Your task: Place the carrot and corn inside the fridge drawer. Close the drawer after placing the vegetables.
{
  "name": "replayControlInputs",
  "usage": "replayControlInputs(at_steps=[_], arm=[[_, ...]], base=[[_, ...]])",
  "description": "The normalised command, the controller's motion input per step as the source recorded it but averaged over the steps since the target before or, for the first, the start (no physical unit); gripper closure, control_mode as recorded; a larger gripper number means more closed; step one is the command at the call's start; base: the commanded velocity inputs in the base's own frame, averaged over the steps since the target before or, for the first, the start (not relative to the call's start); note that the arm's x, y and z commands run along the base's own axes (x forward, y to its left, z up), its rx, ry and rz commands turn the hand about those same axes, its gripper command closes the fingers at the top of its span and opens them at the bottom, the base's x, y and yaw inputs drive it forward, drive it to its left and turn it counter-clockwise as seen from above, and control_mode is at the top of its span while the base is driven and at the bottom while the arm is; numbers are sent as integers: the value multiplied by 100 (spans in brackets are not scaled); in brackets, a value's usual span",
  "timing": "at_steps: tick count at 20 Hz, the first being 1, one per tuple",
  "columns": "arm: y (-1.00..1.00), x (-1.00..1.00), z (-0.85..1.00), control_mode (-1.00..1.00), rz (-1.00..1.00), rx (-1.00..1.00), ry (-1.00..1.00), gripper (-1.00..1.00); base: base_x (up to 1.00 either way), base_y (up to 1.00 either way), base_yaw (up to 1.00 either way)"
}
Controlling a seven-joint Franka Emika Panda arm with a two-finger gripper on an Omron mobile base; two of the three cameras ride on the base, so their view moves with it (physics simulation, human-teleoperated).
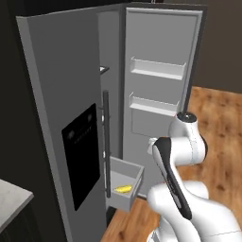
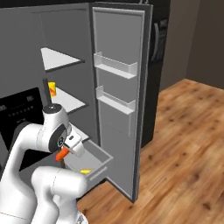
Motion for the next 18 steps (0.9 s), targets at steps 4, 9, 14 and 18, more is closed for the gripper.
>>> replayControlInputs(at_steps=[4,9,14,18], arm=[[0,0,0,100,0,0,0,100],[-2,0,-3,-100,3,1,0,100],[-9,67,-37,-100,0,0,6,100],[0,100,-80,-100,0,0,15,100]], base=[[47,13,10],[32,1,8],[0,0,0],[0,0,0]])
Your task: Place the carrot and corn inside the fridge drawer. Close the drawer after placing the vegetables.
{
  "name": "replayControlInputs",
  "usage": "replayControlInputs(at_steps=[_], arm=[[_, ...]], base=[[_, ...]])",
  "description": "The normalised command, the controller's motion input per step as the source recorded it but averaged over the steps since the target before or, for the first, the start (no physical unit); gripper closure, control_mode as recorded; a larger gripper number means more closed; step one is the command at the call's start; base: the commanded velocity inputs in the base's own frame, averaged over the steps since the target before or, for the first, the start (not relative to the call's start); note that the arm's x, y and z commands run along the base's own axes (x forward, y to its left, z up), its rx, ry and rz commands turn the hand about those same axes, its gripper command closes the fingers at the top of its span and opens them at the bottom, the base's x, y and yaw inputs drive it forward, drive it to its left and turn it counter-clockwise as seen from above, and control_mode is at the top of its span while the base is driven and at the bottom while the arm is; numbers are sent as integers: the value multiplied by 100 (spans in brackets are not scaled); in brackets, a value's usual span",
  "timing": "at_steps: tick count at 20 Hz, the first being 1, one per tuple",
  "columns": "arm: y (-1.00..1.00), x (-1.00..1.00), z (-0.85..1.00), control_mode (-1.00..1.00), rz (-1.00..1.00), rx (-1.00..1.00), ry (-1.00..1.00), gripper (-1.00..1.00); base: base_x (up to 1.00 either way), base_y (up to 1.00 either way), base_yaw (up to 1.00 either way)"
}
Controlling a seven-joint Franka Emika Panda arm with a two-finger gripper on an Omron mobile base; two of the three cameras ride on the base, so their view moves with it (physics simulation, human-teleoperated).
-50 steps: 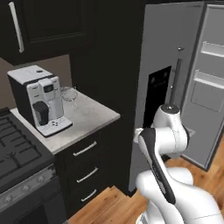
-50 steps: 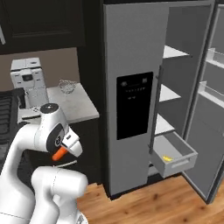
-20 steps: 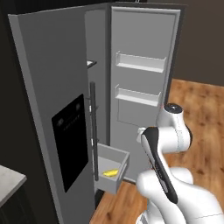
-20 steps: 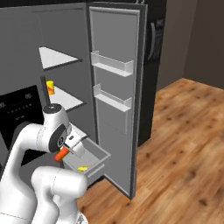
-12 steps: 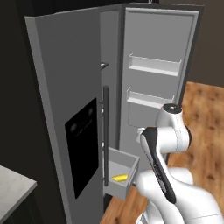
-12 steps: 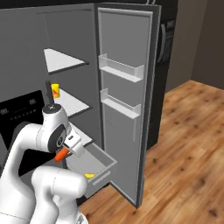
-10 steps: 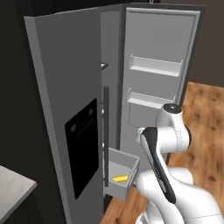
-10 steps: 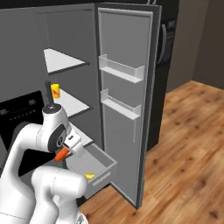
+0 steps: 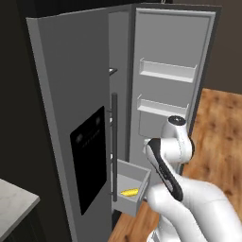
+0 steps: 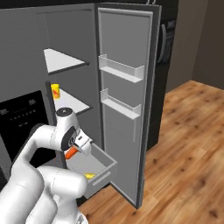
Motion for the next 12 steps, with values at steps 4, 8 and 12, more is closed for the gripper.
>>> replayControlInputs(at_steps=[4,8,12], arm=[[0,100,-70,-100,0,0,22,100],[0,100,-59,-100,0,0,16,100],[0,99,-73,-100,8,0,4,100]], base=[[0,0,0],[0,0,0],[0,0,0]])
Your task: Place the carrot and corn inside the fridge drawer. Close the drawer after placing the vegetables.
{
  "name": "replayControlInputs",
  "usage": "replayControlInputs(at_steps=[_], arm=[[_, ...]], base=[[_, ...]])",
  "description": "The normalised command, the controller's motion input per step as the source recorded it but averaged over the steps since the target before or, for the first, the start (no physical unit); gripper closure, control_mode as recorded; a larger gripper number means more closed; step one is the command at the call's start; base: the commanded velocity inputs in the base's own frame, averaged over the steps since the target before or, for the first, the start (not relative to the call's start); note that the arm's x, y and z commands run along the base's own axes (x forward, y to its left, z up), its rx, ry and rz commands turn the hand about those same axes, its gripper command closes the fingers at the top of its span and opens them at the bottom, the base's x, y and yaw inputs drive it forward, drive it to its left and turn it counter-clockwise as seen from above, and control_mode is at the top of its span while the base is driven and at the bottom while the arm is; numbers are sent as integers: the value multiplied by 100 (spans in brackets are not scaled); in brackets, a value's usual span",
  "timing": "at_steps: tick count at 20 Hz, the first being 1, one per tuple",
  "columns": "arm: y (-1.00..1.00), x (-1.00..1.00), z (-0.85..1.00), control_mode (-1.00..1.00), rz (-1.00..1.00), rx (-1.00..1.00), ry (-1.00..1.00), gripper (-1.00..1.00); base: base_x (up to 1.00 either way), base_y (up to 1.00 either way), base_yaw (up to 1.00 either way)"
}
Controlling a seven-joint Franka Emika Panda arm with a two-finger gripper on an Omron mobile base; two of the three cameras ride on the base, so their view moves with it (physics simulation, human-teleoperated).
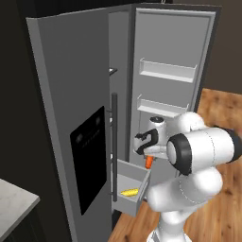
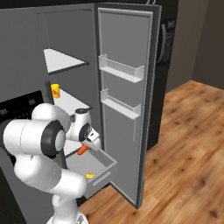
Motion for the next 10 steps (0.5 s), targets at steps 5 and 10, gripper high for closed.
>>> replayControlInputs(at_steps=[5,10], arm=[[5,85,-75,-100,14,-2,0,100],[14,85,-55,-100,7,-1,10,100]], base=[[0,0,0],[0,0,0]])
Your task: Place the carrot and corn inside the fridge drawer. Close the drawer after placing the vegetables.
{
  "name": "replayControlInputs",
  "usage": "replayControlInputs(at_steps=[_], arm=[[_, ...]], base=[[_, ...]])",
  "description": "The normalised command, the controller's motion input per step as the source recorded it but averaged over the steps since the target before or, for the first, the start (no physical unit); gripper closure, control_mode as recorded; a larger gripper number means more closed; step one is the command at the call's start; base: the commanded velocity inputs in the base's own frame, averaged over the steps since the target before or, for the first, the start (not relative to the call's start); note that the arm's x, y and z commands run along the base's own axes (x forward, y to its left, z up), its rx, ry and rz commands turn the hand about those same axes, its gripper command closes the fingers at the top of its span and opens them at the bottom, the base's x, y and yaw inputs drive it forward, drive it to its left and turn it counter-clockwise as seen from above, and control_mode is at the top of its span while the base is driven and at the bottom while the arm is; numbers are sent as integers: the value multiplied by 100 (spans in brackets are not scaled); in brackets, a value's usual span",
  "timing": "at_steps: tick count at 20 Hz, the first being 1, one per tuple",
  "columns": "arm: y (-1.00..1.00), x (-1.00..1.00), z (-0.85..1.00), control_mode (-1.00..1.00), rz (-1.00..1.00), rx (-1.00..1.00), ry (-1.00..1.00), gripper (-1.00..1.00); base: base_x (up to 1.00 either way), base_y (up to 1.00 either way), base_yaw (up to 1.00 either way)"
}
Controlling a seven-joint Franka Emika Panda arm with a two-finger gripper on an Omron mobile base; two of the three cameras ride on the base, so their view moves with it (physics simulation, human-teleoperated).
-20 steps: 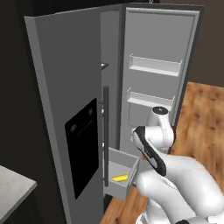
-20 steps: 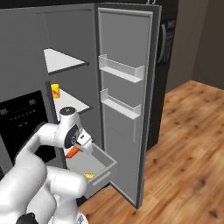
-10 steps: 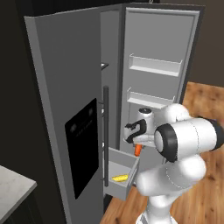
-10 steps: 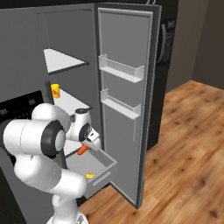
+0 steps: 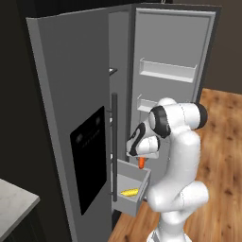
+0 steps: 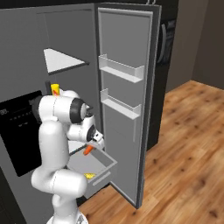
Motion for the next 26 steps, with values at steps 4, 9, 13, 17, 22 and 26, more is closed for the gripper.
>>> replayControlInputs(at_steps=[4,9,13,17,22,26], arm=[[10,100,-52,-100,3,0,18,100],[8,67,-70,-100,3,0,7,100],[12,23,-82,-100,2,-1,0,100],[3,-9,-98,-100,4,-4,-1,100],[0,-4,-76,-100,4,-1,-2,100],[0,14,-60,-100,7,0,-4,100]], base=[[0,0,0],[0,0,0],[0,0,0],[0,0,0],[0,0,0],[0,0,0]])
